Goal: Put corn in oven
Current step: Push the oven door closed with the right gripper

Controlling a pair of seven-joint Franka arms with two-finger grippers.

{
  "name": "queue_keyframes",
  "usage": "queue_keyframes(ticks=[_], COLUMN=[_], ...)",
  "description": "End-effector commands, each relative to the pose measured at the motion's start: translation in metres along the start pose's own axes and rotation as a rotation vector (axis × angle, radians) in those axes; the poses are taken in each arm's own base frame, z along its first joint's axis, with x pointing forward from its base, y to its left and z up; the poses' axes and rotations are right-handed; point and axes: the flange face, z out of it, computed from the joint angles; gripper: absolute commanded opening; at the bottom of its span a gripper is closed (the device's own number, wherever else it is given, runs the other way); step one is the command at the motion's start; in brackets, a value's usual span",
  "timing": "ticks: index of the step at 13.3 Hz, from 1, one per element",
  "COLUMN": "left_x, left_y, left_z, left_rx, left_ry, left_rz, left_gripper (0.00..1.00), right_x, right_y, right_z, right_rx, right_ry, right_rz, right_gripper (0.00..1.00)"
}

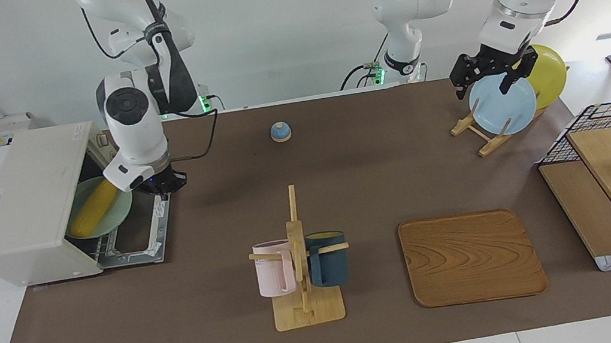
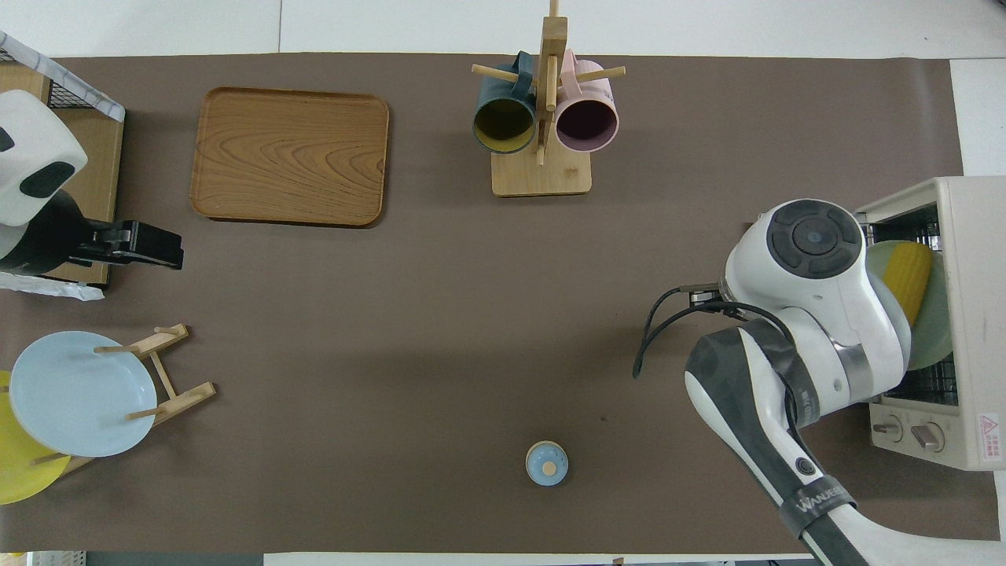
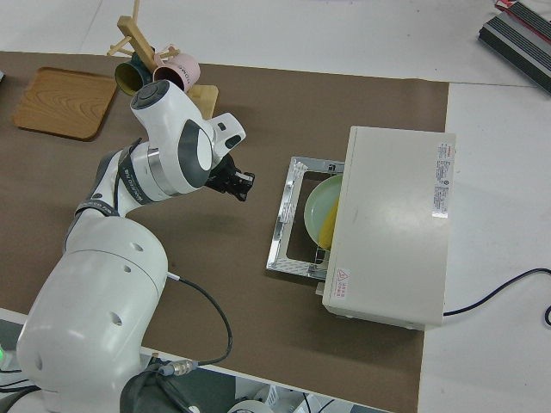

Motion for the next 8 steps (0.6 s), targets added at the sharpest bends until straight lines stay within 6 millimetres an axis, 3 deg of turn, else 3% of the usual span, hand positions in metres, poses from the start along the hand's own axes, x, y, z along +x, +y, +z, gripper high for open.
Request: queue_keyframes(ticks=[1,4,8], left_x=[-0.002,-0.002,-0.002], left_y=[-0.004,-0.004,-0.004], left_z=[-0.001,-0.002,-0.002], left_rx=[0.017,0.017,0.017], left_ry=[0.001,0.003,0.003], left_rz=[0.004,0.004,0.004], left_gripper=[1.0,1.0,1.0], right_x=[-0.025,-0.049,-0.058], right_y=[0.009,0.017,0.035], right_z=[0.026,0.051,0.071], right_rx=[0.01,0.016,0.03], right_ry=[-0.009,-0.014,-0.008], right_rz=[0.027,0.041,0.072], right_gripper=[0.0,0.0,0.0])
